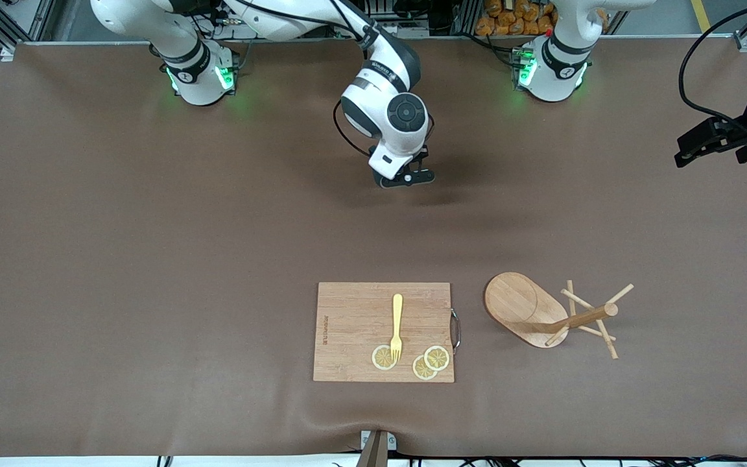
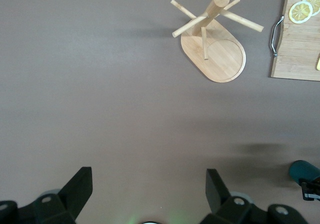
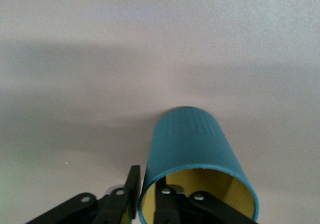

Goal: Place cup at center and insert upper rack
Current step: 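Lift the teal mug with the right gripper and carry it toward the table center, then set the mug down and open the right gripper while the left gripper reaches in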

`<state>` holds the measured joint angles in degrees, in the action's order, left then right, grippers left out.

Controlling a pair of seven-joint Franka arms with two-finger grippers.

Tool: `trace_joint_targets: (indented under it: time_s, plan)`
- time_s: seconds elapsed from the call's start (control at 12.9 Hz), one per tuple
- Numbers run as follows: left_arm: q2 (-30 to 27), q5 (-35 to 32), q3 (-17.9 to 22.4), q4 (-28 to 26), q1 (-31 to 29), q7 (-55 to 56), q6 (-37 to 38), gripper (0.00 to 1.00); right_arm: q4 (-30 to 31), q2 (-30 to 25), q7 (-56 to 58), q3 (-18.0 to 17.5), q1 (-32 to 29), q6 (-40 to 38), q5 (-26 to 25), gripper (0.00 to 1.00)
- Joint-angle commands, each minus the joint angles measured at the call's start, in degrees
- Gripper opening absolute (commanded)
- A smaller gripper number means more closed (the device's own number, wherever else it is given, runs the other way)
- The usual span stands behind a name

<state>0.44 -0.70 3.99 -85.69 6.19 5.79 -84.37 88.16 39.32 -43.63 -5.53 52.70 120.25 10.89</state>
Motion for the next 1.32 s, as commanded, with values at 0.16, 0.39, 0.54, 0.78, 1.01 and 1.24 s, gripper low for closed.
trace_joint_targets:
  time_s: [0.16,0.39,0.54,0.78,1.01,1.24]
  plan:
    - [0.0,0.61,-0.04,-0.09,-0.22,-0.43,0.61,1.0,-2.38,0.41,0.12,0.79,1.26,-0.45,0.63,0.69]
    - [-0.27,0.78,-0.12,-0.53,0.22,1.68,0.7,1.0,-3.87,0.15,0.39,0.79,1.08,-1.33,0.63,0.83]
    - [-0.79,0.78,-1.43,-0.44,0.22,4.04,1.05,1.0,-4.31,-1.25,0.65,0.79,0.74,-2.82,0.63,0.9]
    - [-2.98,0.78,-4.42,-0.36,0.22,8.78,4.29,1.0,-4.66,-6.07,3.09,0.79,-1.46,-8.35,-0.07,1.0]
    - [-4.04,0.78,-9.08,-0.62,0.22,15.55,4.92,1.0,-4.67,-14.06,12.93,0.79,-6.72,-16.95,-2.01,1.0]
    - [-4.05,0.61,-15.66,-0.79,0.22,27.55,6.59,1.0,-4.67,-22.06,17.69,0.79,-15.68,-23.73,-1.92,1.0]
